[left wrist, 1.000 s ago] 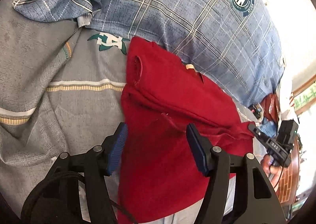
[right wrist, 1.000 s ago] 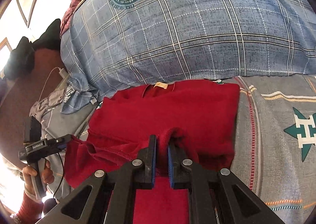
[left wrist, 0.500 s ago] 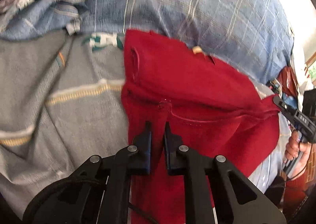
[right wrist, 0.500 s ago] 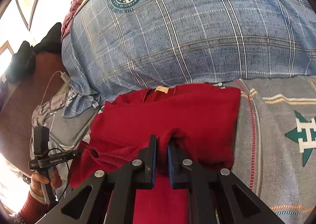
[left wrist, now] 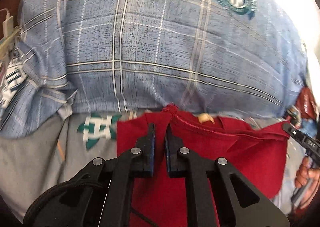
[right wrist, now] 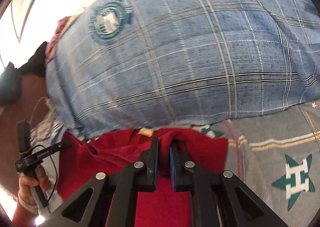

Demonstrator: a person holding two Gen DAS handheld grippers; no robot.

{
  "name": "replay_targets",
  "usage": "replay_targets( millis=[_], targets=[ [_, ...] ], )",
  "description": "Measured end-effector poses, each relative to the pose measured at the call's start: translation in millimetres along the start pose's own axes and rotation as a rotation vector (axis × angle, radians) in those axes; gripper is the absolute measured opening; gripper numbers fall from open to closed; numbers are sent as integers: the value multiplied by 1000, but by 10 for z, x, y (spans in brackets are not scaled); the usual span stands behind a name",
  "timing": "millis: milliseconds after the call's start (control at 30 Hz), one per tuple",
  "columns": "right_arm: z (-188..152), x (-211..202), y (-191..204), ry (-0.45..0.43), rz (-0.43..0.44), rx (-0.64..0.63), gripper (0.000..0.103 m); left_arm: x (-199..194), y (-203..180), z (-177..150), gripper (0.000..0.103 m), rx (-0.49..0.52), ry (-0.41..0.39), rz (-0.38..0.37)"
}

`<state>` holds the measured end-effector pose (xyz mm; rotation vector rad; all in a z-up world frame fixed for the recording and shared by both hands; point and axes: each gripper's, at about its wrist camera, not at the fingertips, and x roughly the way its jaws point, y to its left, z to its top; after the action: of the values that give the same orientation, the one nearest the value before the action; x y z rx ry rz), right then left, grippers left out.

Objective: Fold small clothes
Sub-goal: 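Lower the folded hem onto the sweater and open both grippers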

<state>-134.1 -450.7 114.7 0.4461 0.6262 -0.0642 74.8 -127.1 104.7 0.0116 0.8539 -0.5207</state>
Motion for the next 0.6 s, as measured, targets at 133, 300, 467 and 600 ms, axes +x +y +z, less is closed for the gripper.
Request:
replay_targets(
  millis=[133, 300, 467, 600],
  targets=[
    [119, 448, -255, 71, -39, 78, 9, 478, 60, 19, 7, -31, 43, 68],
    [130, 731, -516, 148, -18, 186, 31, 744, 237, -54, 15, -96, 125, 57],
    [248, 212, -477, 6, -52, 125, 48, 447, 422, -61, 42, -128, 96, 49],
    [191, 133, -143, 31, -73, -54, 37, 176, 404, -146, 42, -108, 70, 57]
  ],
)
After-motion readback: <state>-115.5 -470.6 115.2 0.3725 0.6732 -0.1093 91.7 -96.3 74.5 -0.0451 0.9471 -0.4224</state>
